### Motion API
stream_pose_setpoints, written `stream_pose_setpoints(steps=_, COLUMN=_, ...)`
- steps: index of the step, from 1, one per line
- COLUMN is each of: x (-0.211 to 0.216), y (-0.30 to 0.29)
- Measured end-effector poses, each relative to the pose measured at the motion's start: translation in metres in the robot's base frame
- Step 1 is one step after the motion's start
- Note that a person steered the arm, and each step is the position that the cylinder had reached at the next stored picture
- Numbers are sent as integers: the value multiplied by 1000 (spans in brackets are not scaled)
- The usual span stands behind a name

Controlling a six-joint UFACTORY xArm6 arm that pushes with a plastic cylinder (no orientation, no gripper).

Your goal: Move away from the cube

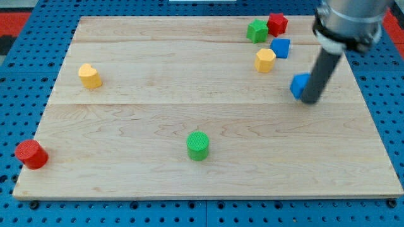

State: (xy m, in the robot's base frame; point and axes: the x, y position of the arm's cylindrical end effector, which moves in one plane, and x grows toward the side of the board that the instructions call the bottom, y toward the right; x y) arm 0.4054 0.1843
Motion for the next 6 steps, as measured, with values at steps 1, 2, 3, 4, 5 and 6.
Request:
stream_pose_setpoints(steps=1, x=-38, y=-49)
stream_pose_setpoints(steps=2, x=22, y=-1)
stream_pose_setpoints(steps=3, x=33, y=0)
stream_pose_setpoints(steps=4, x=29, y=0)
stream_pose_setpoints(steps=5, x=29, y=0)
stream_pose_setpoints(steps=6, x=74, y=-12)
